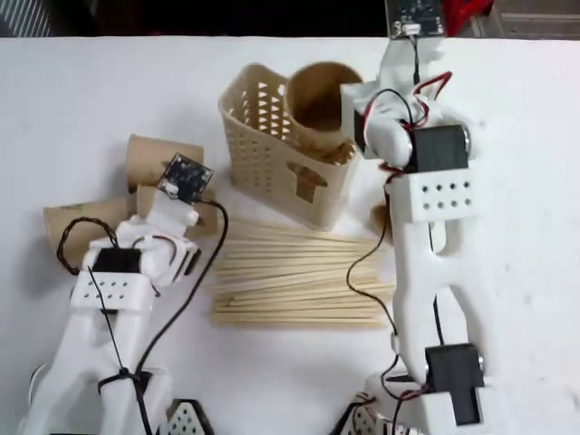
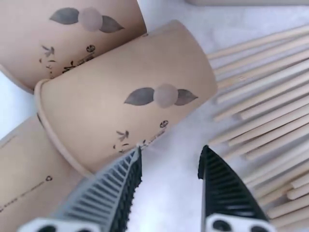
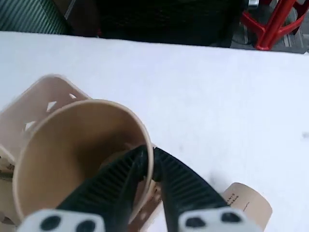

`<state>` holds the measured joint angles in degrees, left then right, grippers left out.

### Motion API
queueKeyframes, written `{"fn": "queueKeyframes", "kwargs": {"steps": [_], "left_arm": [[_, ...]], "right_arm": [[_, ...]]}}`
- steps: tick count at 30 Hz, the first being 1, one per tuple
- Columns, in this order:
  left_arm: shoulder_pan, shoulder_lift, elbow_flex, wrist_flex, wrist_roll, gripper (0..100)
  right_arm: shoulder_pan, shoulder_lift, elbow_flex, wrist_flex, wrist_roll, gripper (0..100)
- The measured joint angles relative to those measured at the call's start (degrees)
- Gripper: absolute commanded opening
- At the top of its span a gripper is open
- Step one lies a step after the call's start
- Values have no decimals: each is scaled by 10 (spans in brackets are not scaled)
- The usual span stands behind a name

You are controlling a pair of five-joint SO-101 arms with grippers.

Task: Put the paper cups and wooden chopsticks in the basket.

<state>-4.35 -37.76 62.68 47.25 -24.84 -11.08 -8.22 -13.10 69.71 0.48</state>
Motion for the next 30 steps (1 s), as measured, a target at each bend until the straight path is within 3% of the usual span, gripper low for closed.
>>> {"fn": "queueKeyframes", "kwargs": {"steps": [4, 11, 22, 30], "left_arm": [[0, 0, 0, 0, 0, 199], [0, 0, 0, 0, 0, 199], [0, 0, 0, 0, 0, 199], [0, 0, 0, 0, 0, 199]], "right_arm": [[0, 35, 0, 14, 0, 177], [6, 47, -1, 30, 4, 187], [11, -101, 13, 176, 196, 188], [18, -217, 183, 72, 236, 190]]}}
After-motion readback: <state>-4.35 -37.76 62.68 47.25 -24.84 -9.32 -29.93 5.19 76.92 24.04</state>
